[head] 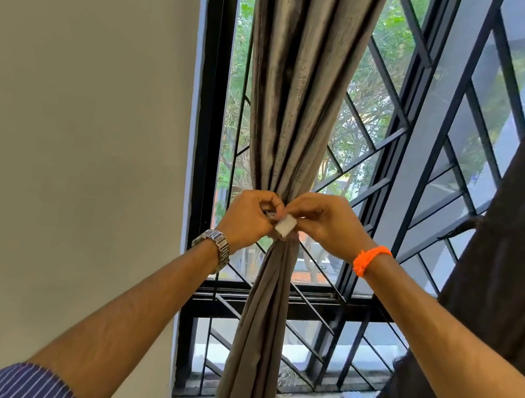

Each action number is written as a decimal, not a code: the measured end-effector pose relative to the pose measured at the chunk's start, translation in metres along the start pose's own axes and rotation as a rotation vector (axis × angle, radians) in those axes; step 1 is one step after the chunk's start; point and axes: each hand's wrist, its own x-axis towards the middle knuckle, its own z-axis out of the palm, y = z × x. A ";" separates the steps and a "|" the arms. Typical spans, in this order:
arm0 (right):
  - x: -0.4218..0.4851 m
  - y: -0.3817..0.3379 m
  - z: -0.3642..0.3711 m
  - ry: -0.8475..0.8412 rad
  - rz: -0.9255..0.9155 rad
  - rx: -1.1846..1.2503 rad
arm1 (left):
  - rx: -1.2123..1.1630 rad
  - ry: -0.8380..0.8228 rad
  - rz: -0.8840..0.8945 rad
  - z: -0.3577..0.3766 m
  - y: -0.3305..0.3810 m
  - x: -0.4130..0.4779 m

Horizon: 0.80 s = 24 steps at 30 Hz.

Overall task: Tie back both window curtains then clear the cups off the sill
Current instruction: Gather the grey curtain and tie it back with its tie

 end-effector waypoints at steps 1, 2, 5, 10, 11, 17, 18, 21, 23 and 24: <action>0.001 0.002 0.002 0.068 0.004 0.001 | -0.030 -0.001 -0.027 -0.001 0.000 -0.001; 0.002 0.004 0.004 0.132 0.015 0.011 | -0.074 -0.004 -0.060 -0.002 -0.001 -0.002; 0.005 0.008 0.013 0.212 0.086 0.019 | -0.148 0.021 -0.100 -0.004 -0.009 -0.006; 0.016 0.012 0.024 0.196 0.091 -0.288 | -0.150 0.055 -0.043 -0.008 -0.017 -0.007; 0.017 0.013 0.026 0.197 0.114 -0.306 | -0.120 0.048 -0.026 -0.009 -0.016 -0.008; 0.023 0.016 0.039 0.310 0.333 -0.092 | 0.167 0.067 0.159 -0.006 -0.013 -0.008; 0.024 0.018 0.039 0.335 0.353 -0.085 | 0.198 0.092 0.176 -0.005 -0.014 -0.008; 0.024 0.023 0.043 0.342 0.320 -0.178 | 0.212 0.139 0.171 -0.004 -0.017 -0.008; 0.020 0.024 0.047 0.319 0.263 -0.183 | 0.204 0.149 0.174 -0.004 -0.018 -0.009; 0.017 0.025 0.047 0.298 0.226 -0.193 | 0.204 0.150 0.176 -0.004 -0.016 -0.009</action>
